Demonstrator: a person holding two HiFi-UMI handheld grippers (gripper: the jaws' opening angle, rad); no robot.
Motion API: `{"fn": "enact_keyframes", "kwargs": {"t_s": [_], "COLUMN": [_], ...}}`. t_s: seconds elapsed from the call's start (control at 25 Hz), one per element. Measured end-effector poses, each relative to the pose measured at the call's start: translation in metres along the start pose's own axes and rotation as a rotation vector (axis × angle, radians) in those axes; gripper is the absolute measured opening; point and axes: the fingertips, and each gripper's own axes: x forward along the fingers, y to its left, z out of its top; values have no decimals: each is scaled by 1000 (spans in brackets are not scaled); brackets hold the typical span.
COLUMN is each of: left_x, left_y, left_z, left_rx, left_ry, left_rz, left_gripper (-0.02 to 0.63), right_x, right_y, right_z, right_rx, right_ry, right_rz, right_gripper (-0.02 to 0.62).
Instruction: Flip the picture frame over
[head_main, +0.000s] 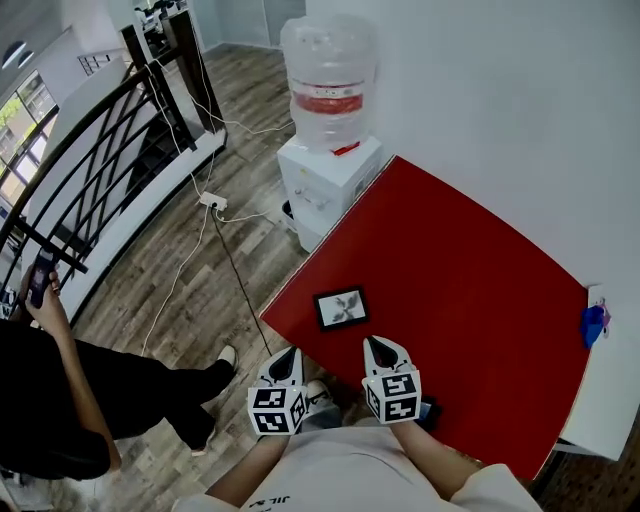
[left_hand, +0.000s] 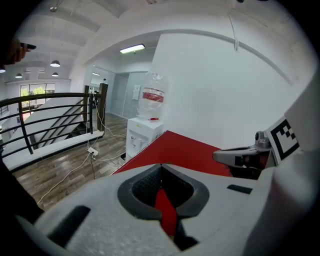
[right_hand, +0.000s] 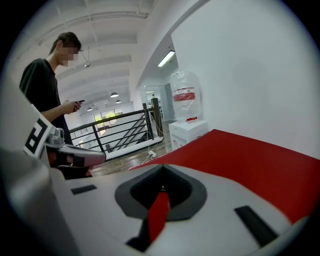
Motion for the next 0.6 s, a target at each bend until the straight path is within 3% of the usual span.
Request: {"fn": "enact_keyframes", "kwargs": {"t_s": [0.32,0.6], "left_x": [18,32], "left_y": [18,17], "left_z": [15,19], "left_rx": [-18,-36], "left_ry": [11,13], "left_rz": [-29,0], "left_gripper": [6,6], "right_x": [14,29], "right_y": [-3,-14], "right_z": [10,17], "right_rx": [12,-6], "right_ry": [20,33], "right_rz": [-46,-7], "right_gripper": [2,2]}}
